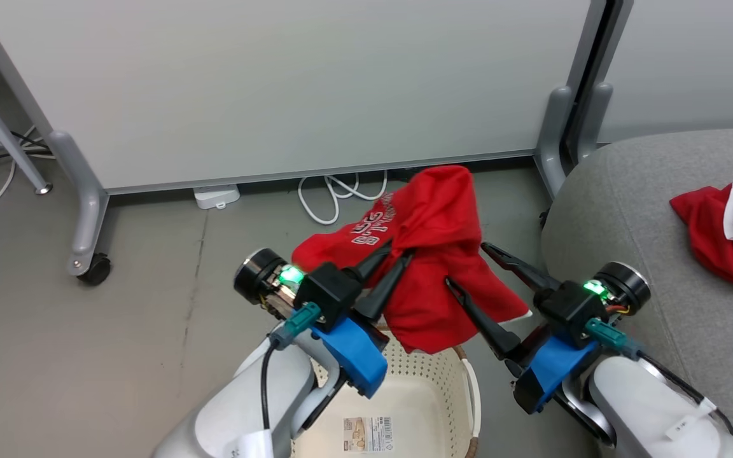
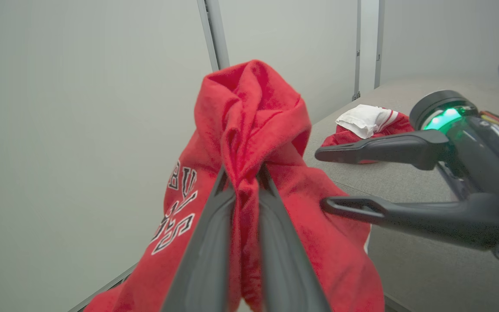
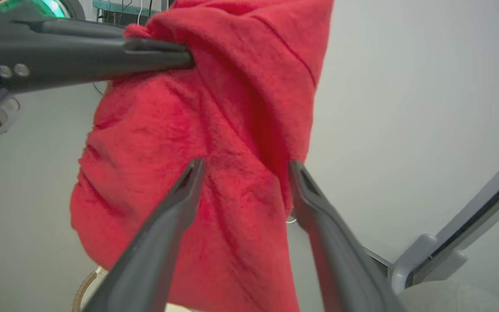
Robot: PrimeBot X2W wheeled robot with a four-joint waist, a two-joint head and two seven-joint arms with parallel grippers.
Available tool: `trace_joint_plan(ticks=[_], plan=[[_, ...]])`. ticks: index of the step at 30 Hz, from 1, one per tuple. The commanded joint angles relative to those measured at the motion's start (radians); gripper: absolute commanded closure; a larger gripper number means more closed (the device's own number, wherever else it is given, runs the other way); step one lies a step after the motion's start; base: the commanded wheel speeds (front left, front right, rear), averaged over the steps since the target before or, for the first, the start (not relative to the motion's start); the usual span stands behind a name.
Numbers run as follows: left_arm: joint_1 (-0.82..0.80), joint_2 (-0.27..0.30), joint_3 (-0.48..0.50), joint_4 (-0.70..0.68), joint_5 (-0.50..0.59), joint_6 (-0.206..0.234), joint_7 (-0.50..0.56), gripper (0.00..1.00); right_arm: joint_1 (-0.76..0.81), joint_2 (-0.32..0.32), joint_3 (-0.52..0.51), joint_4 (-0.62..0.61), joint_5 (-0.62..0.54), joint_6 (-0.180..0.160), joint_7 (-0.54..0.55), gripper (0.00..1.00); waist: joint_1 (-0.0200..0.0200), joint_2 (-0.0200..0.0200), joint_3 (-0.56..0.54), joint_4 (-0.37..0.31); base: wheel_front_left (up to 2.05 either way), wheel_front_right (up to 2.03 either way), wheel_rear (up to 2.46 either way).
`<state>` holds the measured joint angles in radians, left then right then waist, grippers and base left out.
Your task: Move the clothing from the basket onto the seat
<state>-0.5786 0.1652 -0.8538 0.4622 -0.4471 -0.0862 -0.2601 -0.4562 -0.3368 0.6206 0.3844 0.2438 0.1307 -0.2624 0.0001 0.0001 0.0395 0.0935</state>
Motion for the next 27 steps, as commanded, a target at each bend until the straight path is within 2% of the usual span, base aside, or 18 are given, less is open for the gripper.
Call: trace_joint_plan(ticks=[1,7,11,12,13,14,27], plan=[[-0.024,-0.003,-0.008,-0.004,0.01,-0.004,-0.005,1.0,-0.035,-0.009,0.023,0.016,0.019,0.0,-0.004,0.0,-0.0001,-0.0001,0.003,0.008,0.0,0.0,0.0],[-0.037,-0.024,-0.045,-0.014,0.025,-0.017,-0.006,1.0,-0.118,-0.028,0.171,0.098,0.11,0.0,-0.004,0.0,-0.0001,-0.0001,0.01,0.032,0.0,0.0,0.0],[-0.04,-0.03,-0.053,-0.018,0.026,-0.019,-0.006,1.0,-0.144,-0.024,0.212,0.121,0.149,0.0,-0.004,0.0,-0.0001,-0.0001,0.011,0.038,0.0,0.0,0.0],[-0.041,-0.031,-0.054,-0.019,0.026,-0.019,-0.006,1.0,-0.149,-0.022,0.221,0.128,0.156,0.0,-0.004,0.57,-0.0001,-0.0001,0.011,0.04,0.0,0.0,0.0],[-0.043,-0.032,-0.055,-0.02,0.025,-0.02,-0.006,1.0,-0.158,-0.019,0.227,0.13,0.163,0.0,-0.004,0.84,-0.0001,-0.0001,0.012,0.041,0.0,0.0,0.0],[-0.045,-0.032,-0.055,-0.021,0.025,-0.02,-0.006,1.0,-0.161,-0.017,0.229,0.133,0.171,0.0,-0.004,1.0,-0.0001,-0.0001,0.013,0.043,0.0,0.0,0.0],[-0.043,-0.021,-0.04,-0.019,0.032,-0.014,-0.006,1.0,-0.163,-0.02,0.223,0.118,0.191,0.0,-0.004,1.0,-0.0001,-0.0001,0.015,0.037,0.0,0.0,0.0]])
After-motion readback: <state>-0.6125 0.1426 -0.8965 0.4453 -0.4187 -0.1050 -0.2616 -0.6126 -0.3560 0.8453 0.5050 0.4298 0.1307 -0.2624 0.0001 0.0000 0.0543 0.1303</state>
